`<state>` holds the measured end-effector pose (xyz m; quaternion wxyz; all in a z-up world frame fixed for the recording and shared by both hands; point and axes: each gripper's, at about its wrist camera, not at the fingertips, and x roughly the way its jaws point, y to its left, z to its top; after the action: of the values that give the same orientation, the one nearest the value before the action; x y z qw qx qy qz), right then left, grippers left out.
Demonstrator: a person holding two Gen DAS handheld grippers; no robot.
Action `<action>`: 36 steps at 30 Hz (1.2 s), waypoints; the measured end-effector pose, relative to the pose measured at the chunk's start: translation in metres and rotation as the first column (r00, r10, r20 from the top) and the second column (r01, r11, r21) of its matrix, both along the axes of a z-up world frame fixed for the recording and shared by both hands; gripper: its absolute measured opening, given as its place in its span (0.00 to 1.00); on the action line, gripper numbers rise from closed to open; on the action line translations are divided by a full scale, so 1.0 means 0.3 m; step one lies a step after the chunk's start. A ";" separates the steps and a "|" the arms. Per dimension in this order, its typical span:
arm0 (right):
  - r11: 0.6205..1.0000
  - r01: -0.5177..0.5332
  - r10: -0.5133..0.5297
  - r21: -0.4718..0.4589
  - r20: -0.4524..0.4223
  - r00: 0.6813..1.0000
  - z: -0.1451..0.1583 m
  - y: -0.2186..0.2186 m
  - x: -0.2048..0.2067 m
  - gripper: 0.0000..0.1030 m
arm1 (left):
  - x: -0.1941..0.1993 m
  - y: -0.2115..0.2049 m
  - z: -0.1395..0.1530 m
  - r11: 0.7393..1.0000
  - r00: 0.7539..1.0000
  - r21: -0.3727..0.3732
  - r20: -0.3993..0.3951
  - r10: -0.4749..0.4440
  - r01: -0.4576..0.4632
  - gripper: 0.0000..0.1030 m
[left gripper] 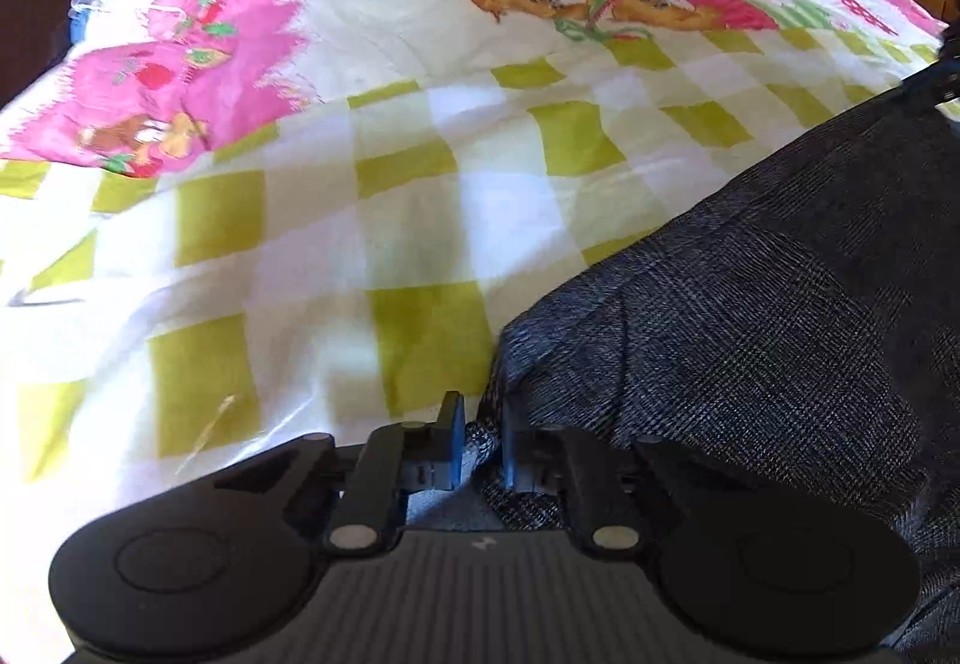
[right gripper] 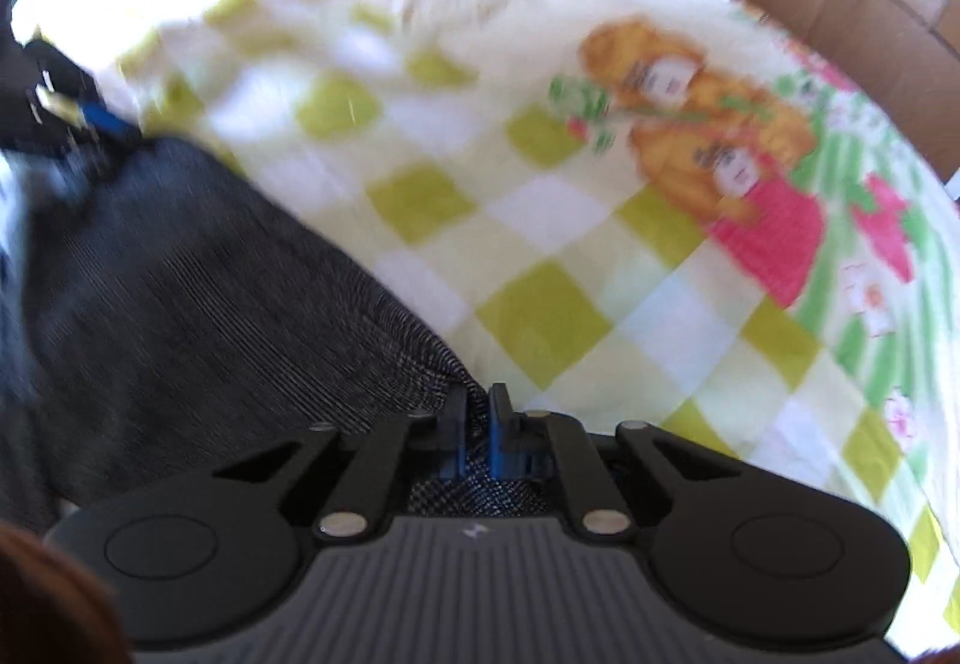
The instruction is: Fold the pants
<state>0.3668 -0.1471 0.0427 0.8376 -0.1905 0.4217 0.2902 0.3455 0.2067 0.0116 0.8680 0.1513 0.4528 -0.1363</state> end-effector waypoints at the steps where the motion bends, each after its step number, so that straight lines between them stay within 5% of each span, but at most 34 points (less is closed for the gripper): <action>1: 1.000 0.006 -0.006 0.025 0.021 1.000 0.036 -0.009 -0.039 0.07 | -0.029 0.005 0.023 1.000 1.000 -0.001 0.022 0.003 -0.003 0.21; 9: 0.991 -0.042 0.032 0.130 0.080 0.996 0.216 -0.054 -0.547 0.07 | -0.408 0.023 0.187 0.997 0.986 -0.074 0.166 0.010 0.002 0.21; 14: 0.989 0.013 -0.008 0.147 -0.037 0.999 0.191 -0.073 -0.899 0.02 | -0.654 0.039 0.147 0.997 0.982 -0.067 0.180 0.050 -0.038 0.21; 17: 0.991 0.046 -0.027 0.127 -0.149 0.989 0.083 -0.047 -1.030 0.02 | -0.742 0.063 0.071 0.997 0.986 -0.044 0.151 0.074 -0.068 0.22; 22: 1.000 -0.009 0.014 0.023 -0.187 0.982 -0.045 0.069 -1.123 0.02 | -0.839 0.070 -0.005 0.994 0.978 0.037 0.188 0.093 -0.101 0.19; 26: 0.988 -0.060 0.047 -0.144 -0.098 0.994 -0.056 0.135 -1.148 0.04 | -0.895 0.059 0.009 0.995 0.962 0.049 0.264 0.075 -0.091 0.21; 31: 0.977 -0.164 0.178 -0.139 0.089 0.980 0.011 0.294 -1.179 0.11 | -0.941 -0.036 -0.049 0.962 0.931 0.267 0.335 -0.141 0.050 0.47; 33: 0.963 -0.233 0.251 -0.133 0.139 0.958 -0.020 0.389 -1.175 0.25 | -0.940 -0.060 -0.090 0.935 0.923 0.341 0.318 -0.215 0.101 0.48; 36: 0.942 -0.316 0.331 -0.111 0.162 0.930 -0.084 0.525 -1.146 0.29 | -0.946 -0.075 -0.118 0.909 0.910 0.390 0.308 -0.277 0.145 0.52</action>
<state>0.0229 0.0103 0.0175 0.8039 -0.3175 0.3196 0.3884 0.0619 0.1842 -0.0237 0.8730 0.3781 0.2855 -0.1162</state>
